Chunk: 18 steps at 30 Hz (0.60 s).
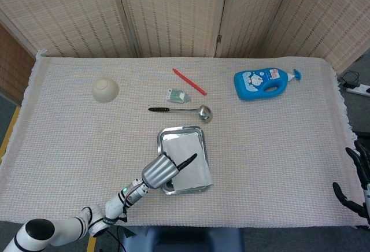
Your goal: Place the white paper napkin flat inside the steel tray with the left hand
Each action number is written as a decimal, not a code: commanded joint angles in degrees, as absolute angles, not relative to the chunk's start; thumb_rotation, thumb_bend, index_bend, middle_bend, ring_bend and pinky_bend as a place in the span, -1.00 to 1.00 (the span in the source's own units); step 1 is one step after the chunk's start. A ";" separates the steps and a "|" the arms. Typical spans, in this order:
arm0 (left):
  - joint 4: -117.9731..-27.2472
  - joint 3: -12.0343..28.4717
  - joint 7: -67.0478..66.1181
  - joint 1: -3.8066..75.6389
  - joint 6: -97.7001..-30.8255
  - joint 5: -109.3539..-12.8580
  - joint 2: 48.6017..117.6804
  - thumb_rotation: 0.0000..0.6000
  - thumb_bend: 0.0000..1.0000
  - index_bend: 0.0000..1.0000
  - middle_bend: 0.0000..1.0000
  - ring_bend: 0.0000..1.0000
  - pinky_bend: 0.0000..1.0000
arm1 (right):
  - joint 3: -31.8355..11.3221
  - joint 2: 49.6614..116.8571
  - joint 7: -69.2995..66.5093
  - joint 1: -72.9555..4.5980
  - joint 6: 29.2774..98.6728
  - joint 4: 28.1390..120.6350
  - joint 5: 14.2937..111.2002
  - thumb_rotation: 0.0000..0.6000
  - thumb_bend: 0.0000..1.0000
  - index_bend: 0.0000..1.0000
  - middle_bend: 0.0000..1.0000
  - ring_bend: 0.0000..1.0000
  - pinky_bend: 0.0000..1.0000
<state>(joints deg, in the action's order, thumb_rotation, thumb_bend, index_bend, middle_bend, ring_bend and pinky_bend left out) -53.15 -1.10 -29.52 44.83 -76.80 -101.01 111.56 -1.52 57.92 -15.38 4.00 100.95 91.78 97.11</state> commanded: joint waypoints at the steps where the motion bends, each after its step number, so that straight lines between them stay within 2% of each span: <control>1: -54.47 -1.09 -31.46 45.02 -76.50 -101.85 110.74 1.00 -0.89 -0.82 1.00 1.00 1.00 | -1.44 57.94 -15.24 4.06 101.08 91.83 97.29 1.00 -0.15 -1.00 -1.00 -1.00 -1.00; 9: -53.81 -0.73 -33.21 44.87 -76.66 -102.73 111.10 1.00 -0.87 -0.81 1.00 1.00 1.00 | -1.26 57.87 -15.28 4.25 101.56 91.91 97.76 1.00 -0.15 -1.00 -1.00 -1.00 -1.00; 13: -53.48 -0.15 -31.80 44.50 -79.23 -103.42 110.82 1.00 -0.84 -0.82 1.00 1.00 1.00 | -1.40 57.80 -15.70 4.21 101.50 91.74 97.41 1.00 -0.15 -1.00 -1.00 -1.00 -1.00; 16: -57.02 -0.13 -29.32 42.57 -81.06 -102.41 109.51 1.00 -0.80 -0.82 1.00 1.00 1.00 | -1.43 57.73 -16.00 4.03 101.13 91.65 97.21 1.00 -0.15 -1.00 -1.00 -1.00 -1.00; 18: -63.03 -0.52 -26.46 40.60 -80.15 -99.94 107.52 1.00 -0.64 -0.80 1.00 1.00 1.00 | -1.42 57.73 -16.08 3.92 100.93 91.68 97.21 1.00 -0.15 -1.00 -1.00 -1.00 -1.00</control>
